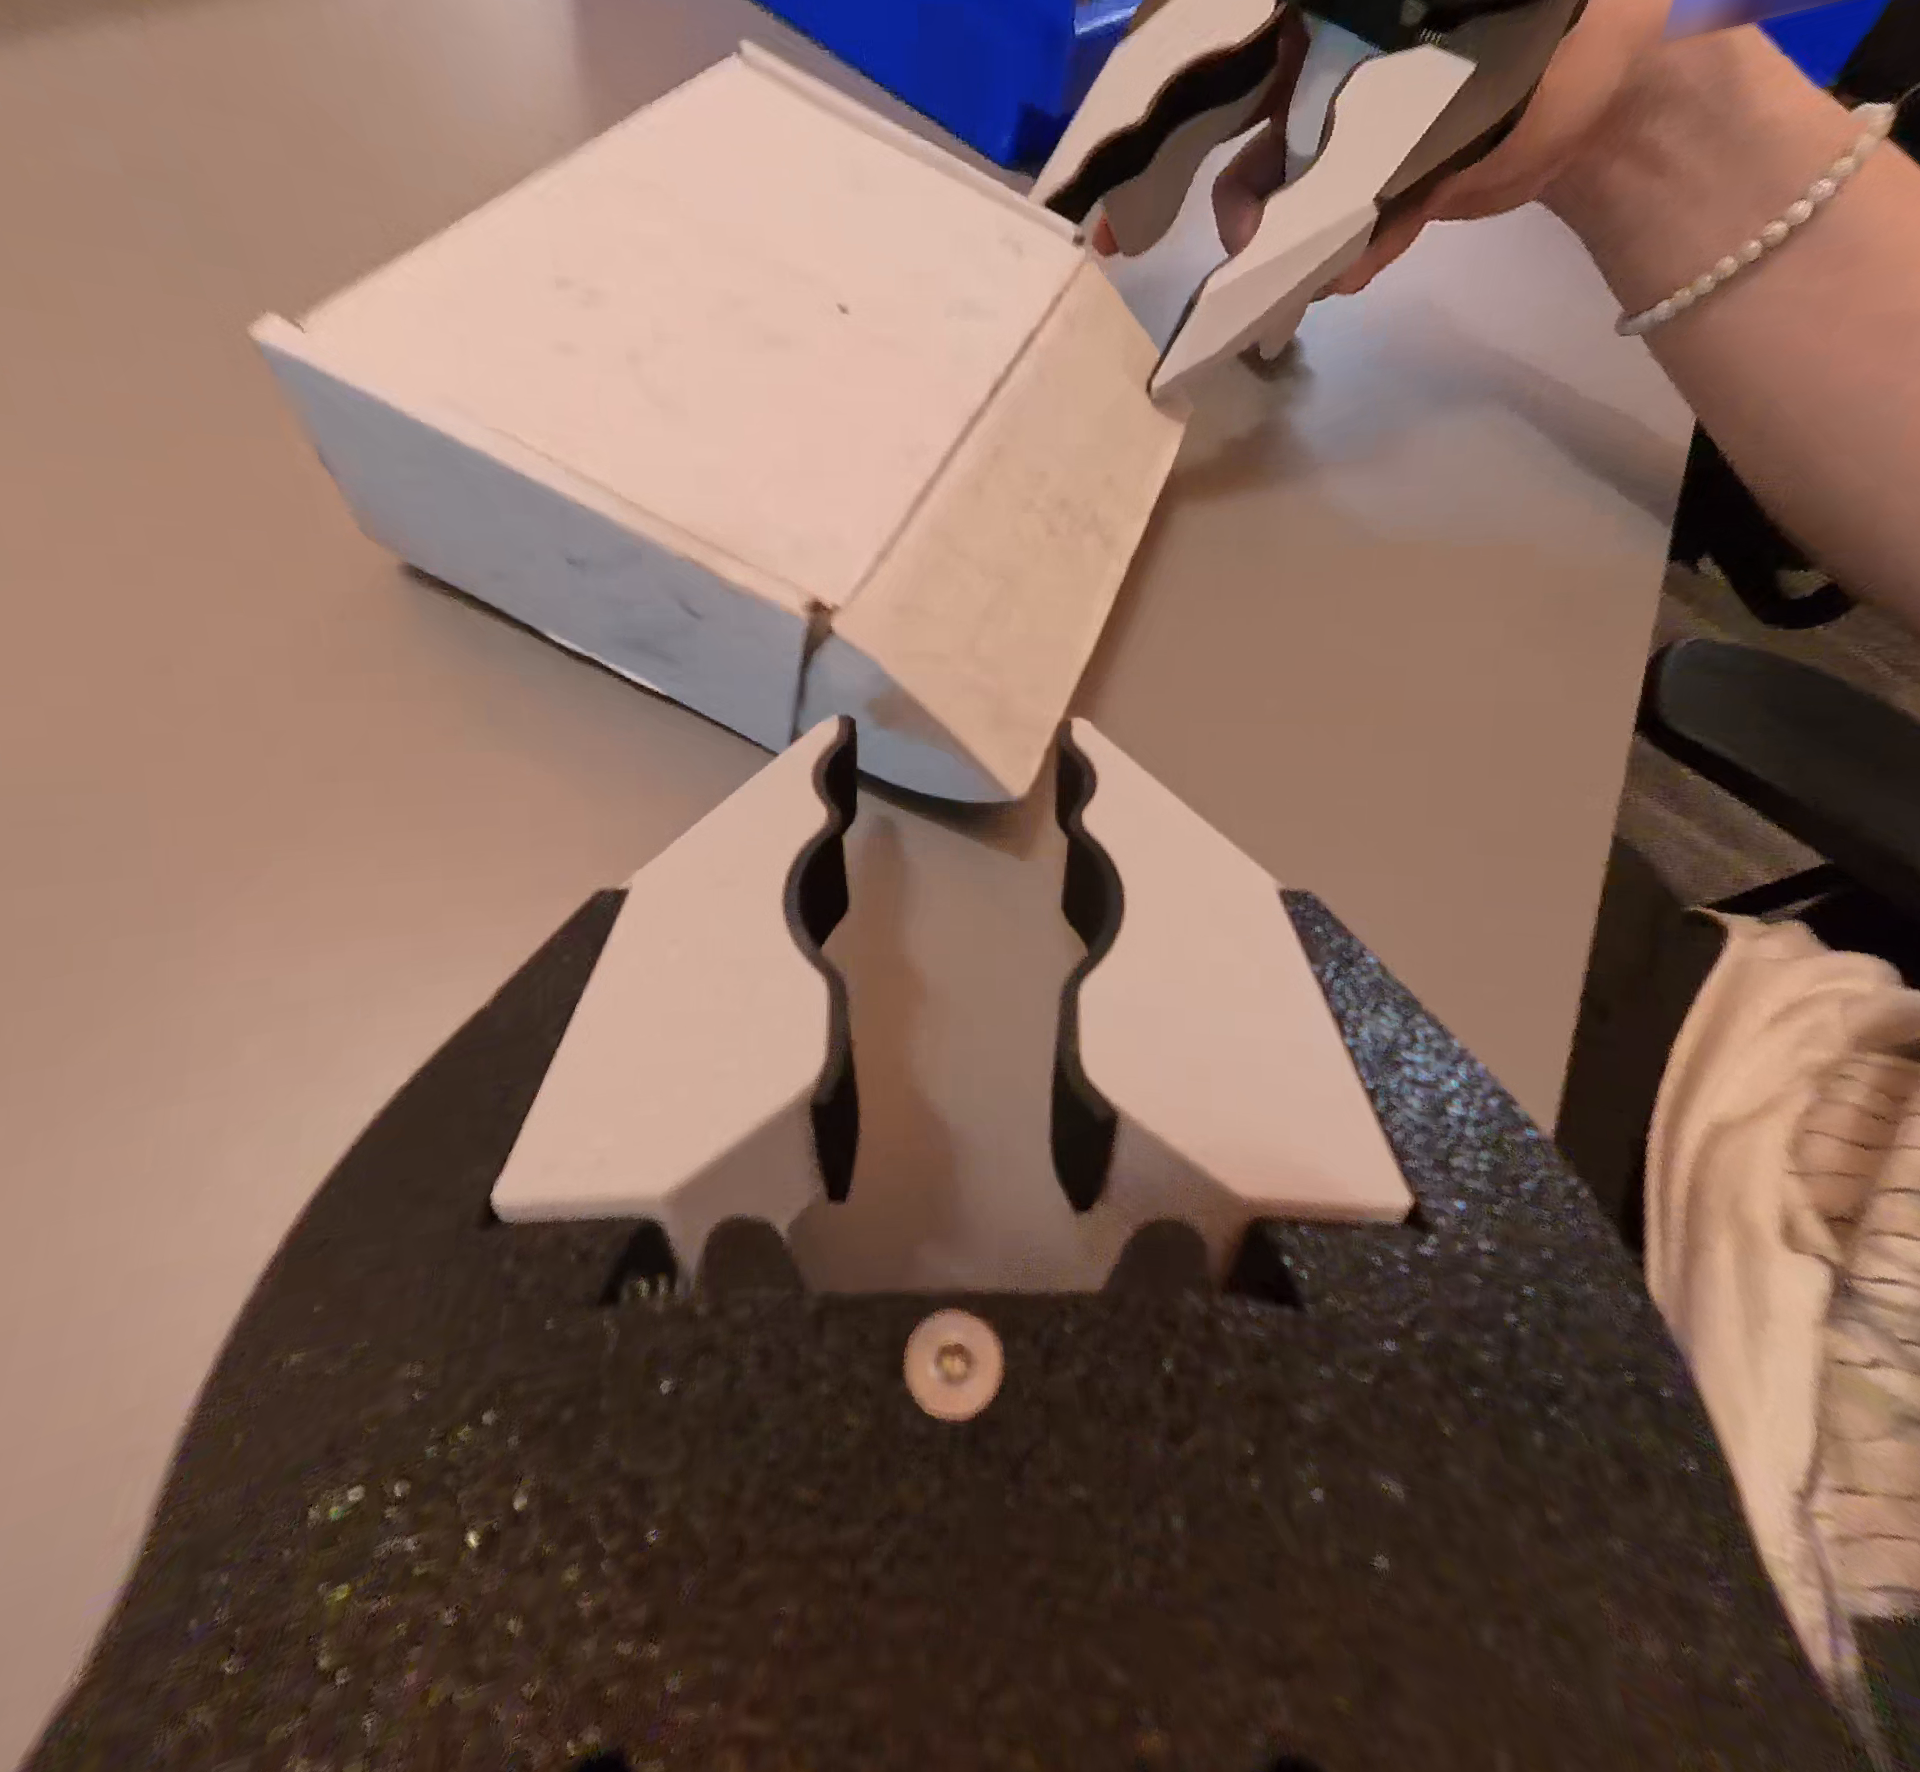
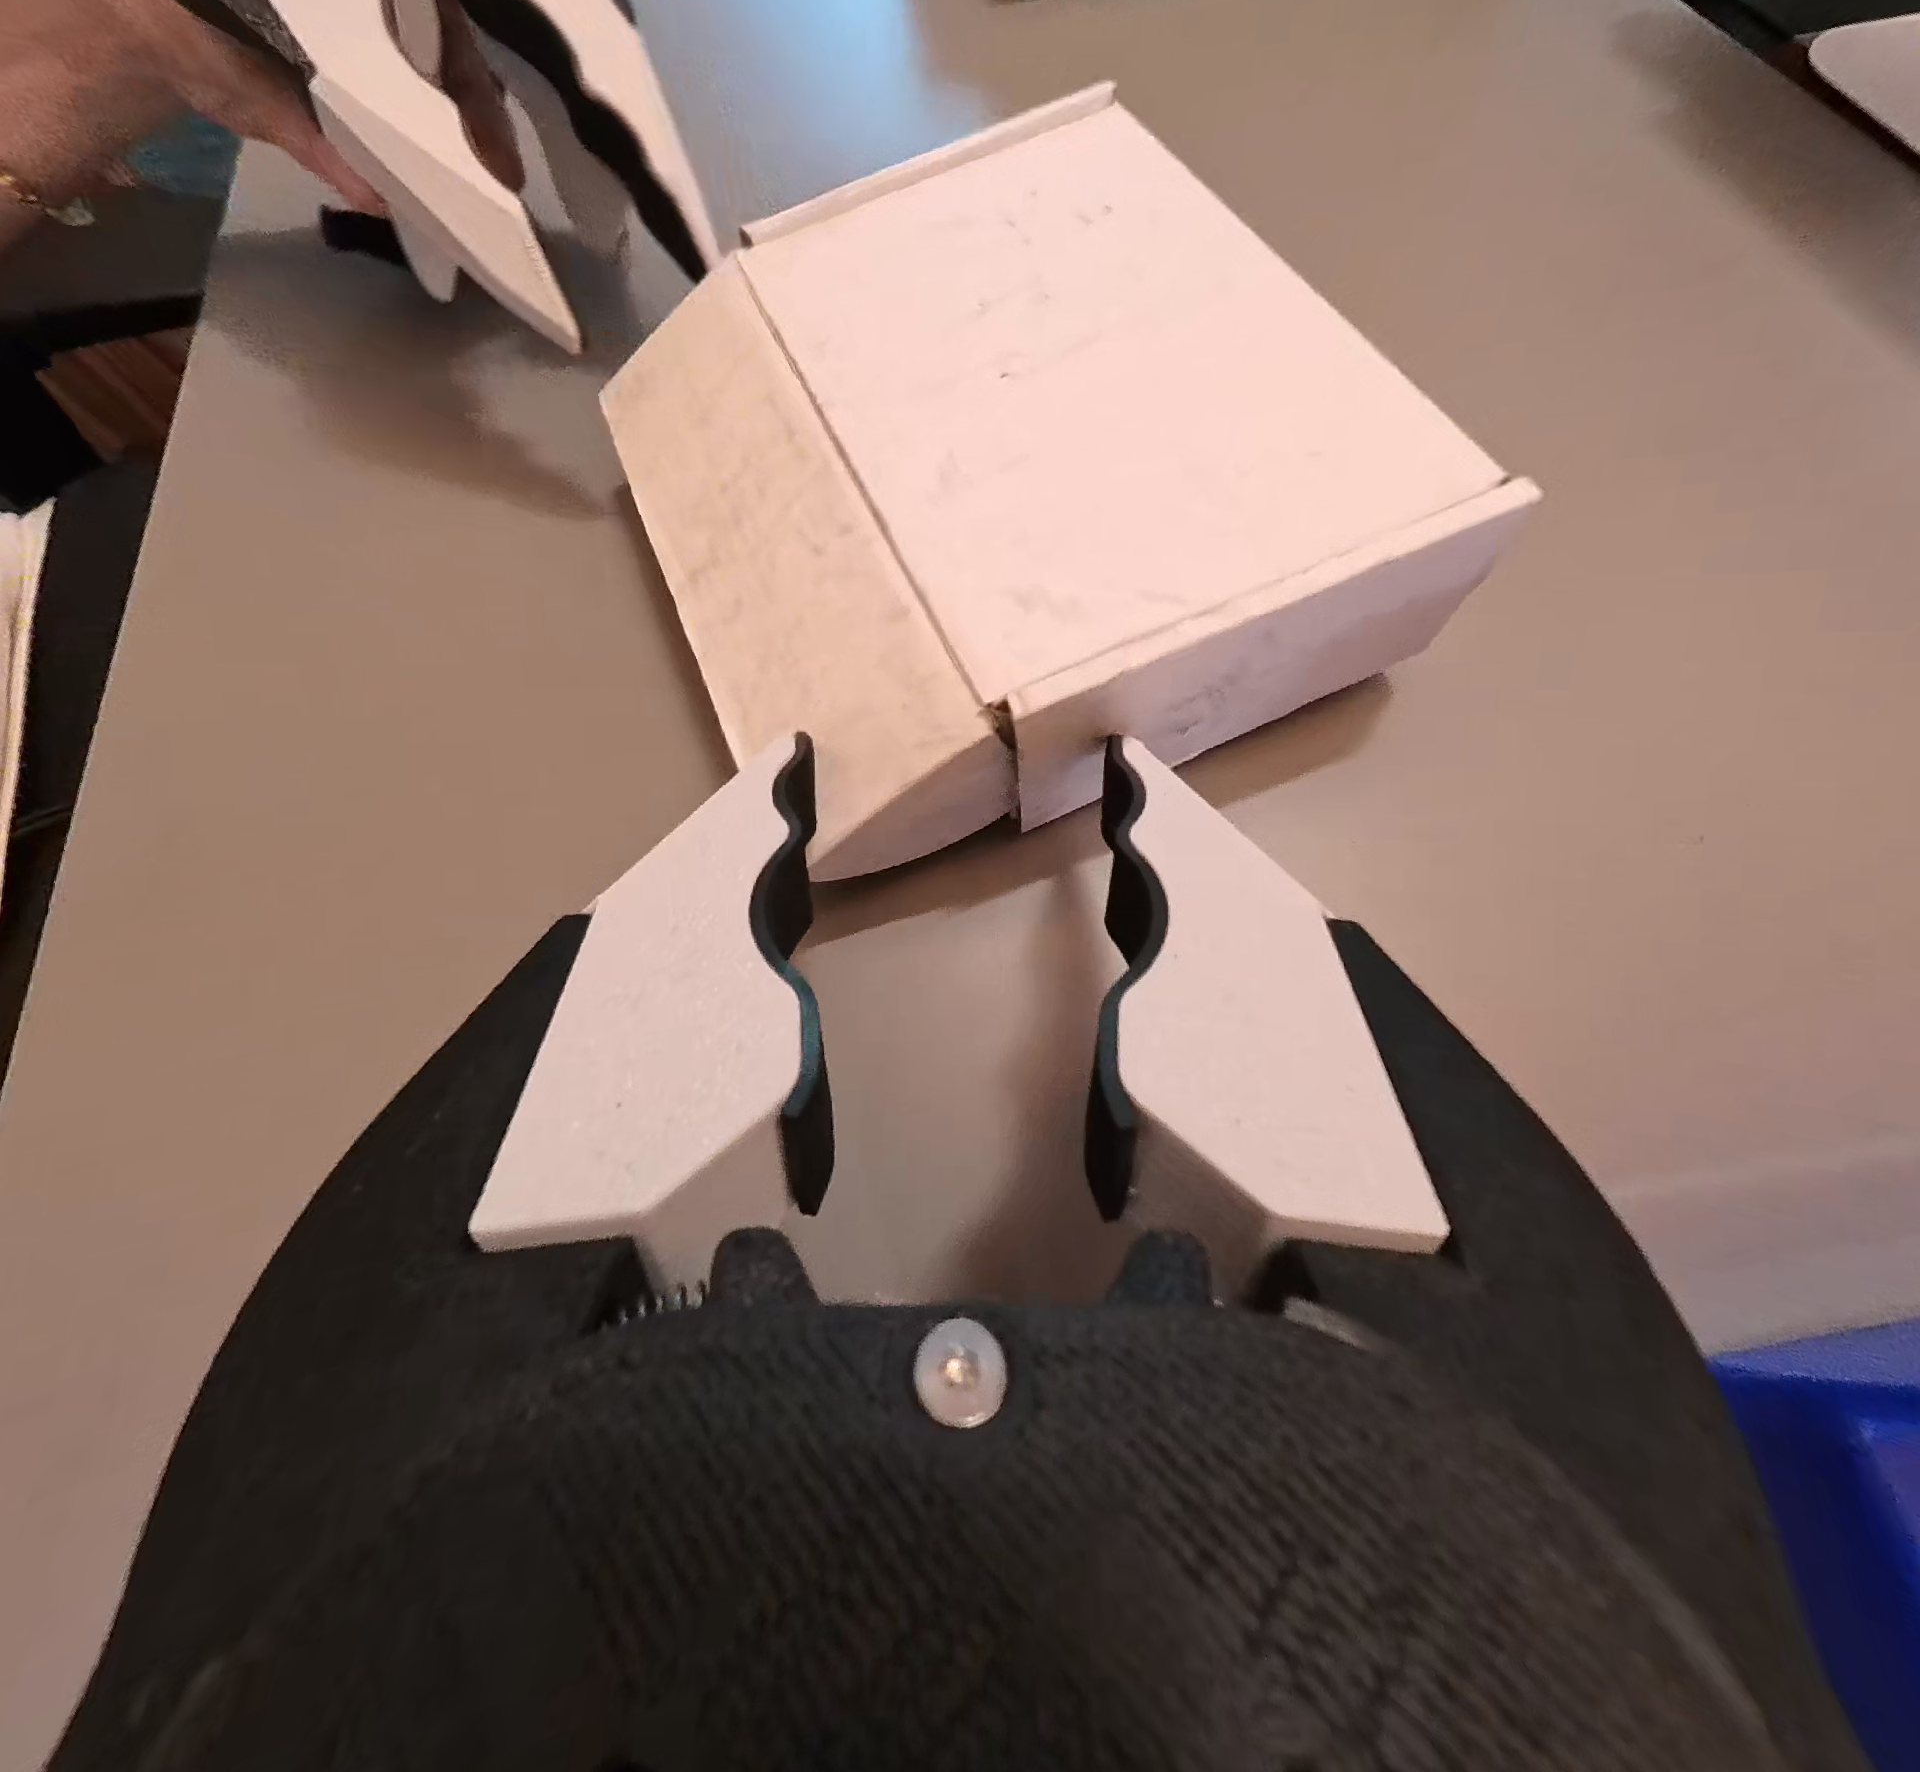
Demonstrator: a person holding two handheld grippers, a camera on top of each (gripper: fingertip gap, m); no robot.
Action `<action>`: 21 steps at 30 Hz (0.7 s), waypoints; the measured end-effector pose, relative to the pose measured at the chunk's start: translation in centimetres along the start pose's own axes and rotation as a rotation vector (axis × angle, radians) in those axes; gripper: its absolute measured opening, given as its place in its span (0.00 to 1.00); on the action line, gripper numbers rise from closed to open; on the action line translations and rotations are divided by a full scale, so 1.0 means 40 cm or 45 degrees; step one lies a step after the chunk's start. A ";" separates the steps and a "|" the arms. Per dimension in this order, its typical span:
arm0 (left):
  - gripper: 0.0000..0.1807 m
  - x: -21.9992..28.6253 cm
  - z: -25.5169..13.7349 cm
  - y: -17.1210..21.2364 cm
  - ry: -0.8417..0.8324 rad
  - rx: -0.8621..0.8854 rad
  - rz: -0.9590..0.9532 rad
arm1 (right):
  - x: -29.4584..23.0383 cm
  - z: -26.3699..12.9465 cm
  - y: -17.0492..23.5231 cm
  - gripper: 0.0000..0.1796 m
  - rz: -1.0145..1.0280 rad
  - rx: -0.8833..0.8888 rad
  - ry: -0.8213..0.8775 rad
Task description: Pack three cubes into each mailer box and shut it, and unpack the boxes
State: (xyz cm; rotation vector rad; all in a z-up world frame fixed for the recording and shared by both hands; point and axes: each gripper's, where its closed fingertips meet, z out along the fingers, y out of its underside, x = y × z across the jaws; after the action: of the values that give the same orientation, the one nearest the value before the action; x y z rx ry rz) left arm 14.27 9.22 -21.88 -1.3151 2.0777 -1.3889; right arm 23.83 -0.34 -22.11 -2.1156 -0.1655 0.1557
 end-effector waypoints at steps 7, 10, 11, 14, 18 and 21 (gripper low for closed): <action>0.21 -0.020 0.027 0.004 -0.102 -0.010 -0.124 | -0.001 0.008 -0.004 0.30 0.056 -0.044 -0.025; 0.17 -0.007 0.028 0.010 -0.043 -0.041 -0.172 | 0.004 0.007 -0.004 0.31 0.061 -0.062 -0.004; 0.17 -0.010 0.027 0.009 -0.040 -0.041 -0.187 | 0.004 0.007 -0.004 0.31 0.064 -0.065 -0.007; 0.23 -0.027 0.024 0.007 -0.083 -0.034 -0.170 | -0.005 0.006 -0.003 0.30 0.030 -0.084 -0.024; 0.31 -0.036 0.004 0.004 -0.121 -0.041 -0.074 | 0.011 -0.004 -0.004 0.35 -0.029 -0.091 0.056; 0.38 -0.044 -0.003 -0.007 -0.090 -0.024 0.044 | 0.002 -0.015 -0.004 0.35 0.008 -0.064 0.002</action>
State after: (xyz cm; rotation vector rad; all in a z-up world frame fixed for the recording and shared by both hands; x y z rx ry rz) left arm 15.26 10.68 -21.96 -1.3100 2.0625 -1.2926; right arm 24.01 -0.74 -21.67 -2.1666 -0.1634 0.1551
